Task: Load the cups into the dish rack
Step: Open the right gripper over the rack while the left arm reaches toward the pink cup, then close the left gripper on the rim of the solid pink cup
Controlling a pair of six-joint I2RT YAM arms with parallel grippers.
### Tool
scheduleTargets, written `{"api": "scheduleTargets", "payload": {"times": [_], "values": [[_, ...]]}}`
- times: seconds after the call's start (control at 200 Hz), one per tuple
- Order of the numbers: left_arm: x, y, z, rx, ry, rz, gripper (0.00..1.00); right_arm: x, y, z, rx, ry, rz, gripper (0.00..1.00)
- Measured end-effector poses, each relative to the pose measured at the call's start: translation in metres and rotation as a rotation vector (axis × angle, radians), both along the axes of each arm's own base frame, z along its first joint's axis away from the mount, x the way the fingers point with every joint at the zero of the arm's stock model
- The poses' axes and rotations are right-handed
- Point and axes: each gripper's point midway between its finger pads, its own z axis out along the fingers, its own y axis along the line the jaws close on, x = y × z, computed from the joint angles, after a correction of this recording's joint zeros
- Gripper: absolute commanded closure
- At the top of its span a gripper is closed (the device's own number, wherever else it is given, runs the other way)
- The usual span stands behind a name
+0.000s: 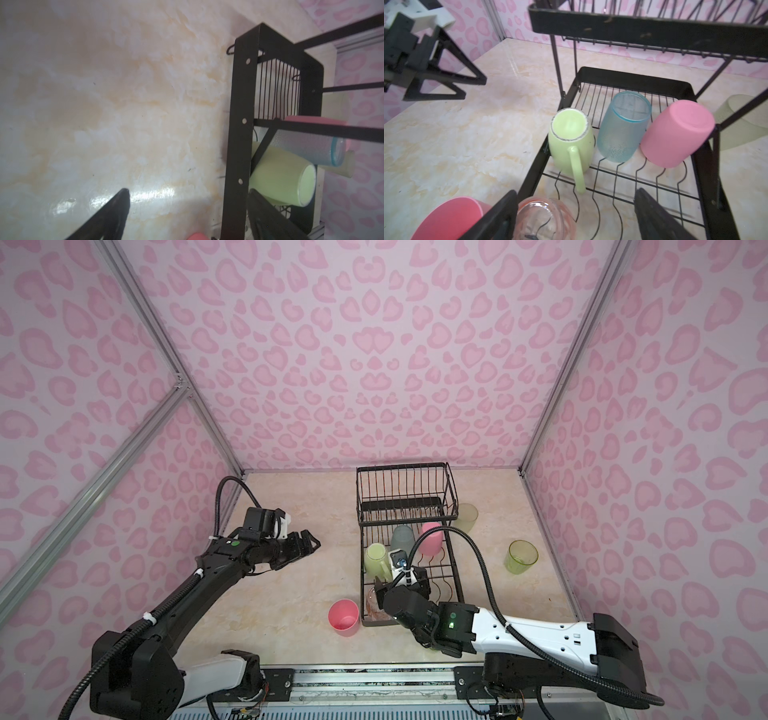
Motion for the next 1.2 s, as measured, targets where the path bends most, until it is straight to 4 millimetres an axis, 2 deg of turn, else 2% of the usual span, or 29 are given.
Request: {"api": "scheduleTargets", "payload": {"times": [0.09,0.2,0.295,0.44,0.68,0.91,1.2], "values": [[-0.02,-0.015,-0.008,0.033,0.028,-0.053,0.12,0.007,-0.023,-0.002,-0.004,0.03,-0.069,0.16],[-0.038,-0.019,-0.015,0.087,0.052,-0.085,0.12,0.016,-0.051,-0.005,0.023,0.064,-0.155,0.18],[-0.053,-0.025,-0.012,0.109,0.05,-0.121,0.13,0.02,-0.071,-0.013,0.047,0.095,-0.209,0.19],[-0.073,-0.028,-0.005,0.136,0.054,-0.194,0.17,0.024,-0.088,-0.025,0.06,0.146,-0.253,0.21],[-0.098,-0.035,0.006,0.173,0.069,-0.315,0.24,0.029,-0.091,-0.041,0.034,0.227,-0.27,0.24],[-0.127,-0.043,0.001,0.22,0.113,-0.441,0.3,0.031,-0.094,-0.05,0.033,0.275,-0.279,0.25],[-0.144,-0.058,-0.01,0.256,0.147,-0.548,0.34,0.033,-0.1,-0.05,0.079,0.281,-0.289,0.26]]}}
